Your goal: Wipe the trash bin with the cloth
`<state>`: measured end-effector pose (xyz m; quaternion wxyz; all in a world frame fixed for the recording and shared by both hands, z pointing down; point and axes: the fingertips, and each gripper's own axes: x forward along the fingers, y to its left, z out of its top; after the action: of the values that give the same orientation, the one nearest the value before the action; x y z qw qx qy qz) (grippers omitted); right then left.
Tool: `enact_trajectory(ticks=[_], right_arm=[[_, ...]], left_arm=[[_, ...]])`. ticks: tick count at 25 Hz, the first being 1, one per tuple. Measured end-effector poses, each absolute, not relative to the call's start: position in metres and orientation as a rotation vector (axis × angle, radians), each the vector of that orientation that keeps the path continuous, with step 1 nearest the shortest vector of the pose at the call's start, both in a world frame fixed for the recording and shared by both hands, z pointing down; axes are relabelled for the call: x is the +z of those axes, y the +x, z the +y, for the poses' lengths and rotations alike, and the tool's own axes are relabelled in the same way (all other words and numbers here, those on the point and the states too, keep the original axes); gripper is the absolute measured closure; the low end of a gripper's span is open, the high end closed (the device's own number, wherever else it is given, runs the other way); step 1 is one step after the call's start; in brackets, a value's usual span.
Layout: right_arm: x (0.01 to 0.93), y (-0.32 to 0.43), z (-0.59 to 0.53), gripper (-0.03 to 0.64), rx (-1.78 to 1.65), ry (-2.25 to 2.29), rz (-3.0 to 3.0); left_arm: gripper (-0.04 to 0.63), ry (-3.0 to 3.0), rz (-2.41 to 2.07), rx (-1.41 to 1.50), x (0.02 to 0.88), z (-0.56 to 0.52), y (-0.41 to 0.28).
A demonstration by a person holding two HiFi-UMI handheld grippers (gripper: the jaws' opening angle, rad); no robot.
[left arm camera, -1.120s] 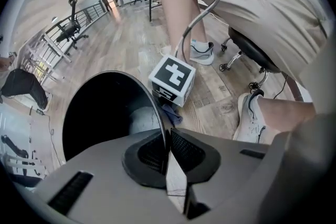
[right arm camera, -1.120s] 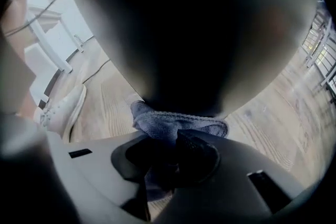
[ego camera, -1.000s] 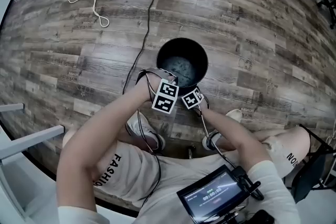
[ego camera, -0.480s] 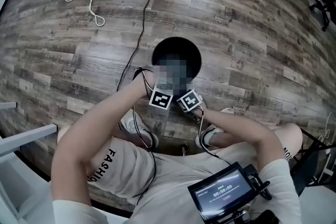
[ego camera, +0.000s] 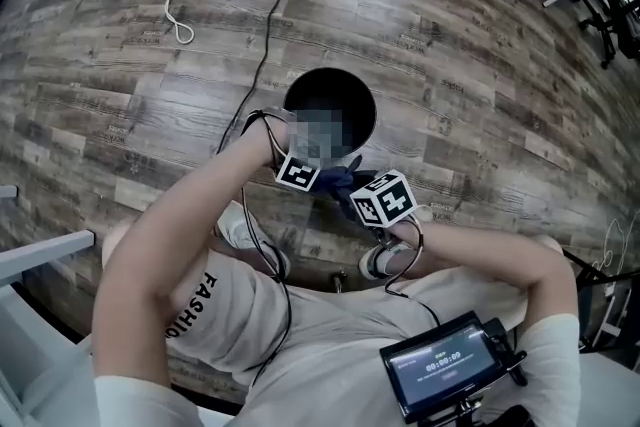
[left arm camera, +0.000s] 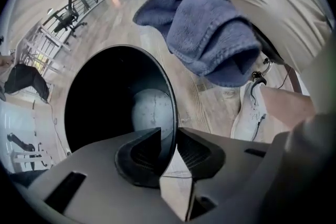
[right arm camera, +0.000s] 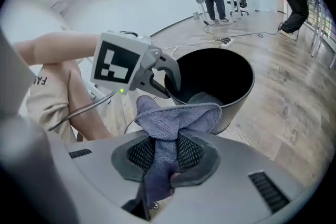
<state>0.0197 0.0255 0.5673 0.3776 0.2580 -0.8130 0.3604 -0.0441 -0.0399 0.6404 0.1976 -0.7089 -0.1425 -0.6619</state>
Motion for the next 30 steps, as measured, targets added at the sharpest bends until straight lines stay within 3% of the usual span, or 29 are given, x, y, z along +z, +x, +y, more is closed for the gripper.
enact_trajectory(ticks=[10, 17, 30], right_arm=[[0.612, 0.028, -0.009, 0.540, 1.000, 0.729, -2.039], [0.671, 0.030, -0.015, 0.540, 0.875, 0.717, -2.011], [0.809, 0.046, -0.027, 0.540, 0.765, 0.751, -1.861]], left_arm=[[0.537, -2.040, -0.455, -1.794, 0.637, -0.020, -0.024], [0.565, -2.070, -0.454, -1.751, 0.636, -0.015, -0.011], [0.568, -2.168, -0.377, -1.801, 0.634, -0.021, 0.001]])
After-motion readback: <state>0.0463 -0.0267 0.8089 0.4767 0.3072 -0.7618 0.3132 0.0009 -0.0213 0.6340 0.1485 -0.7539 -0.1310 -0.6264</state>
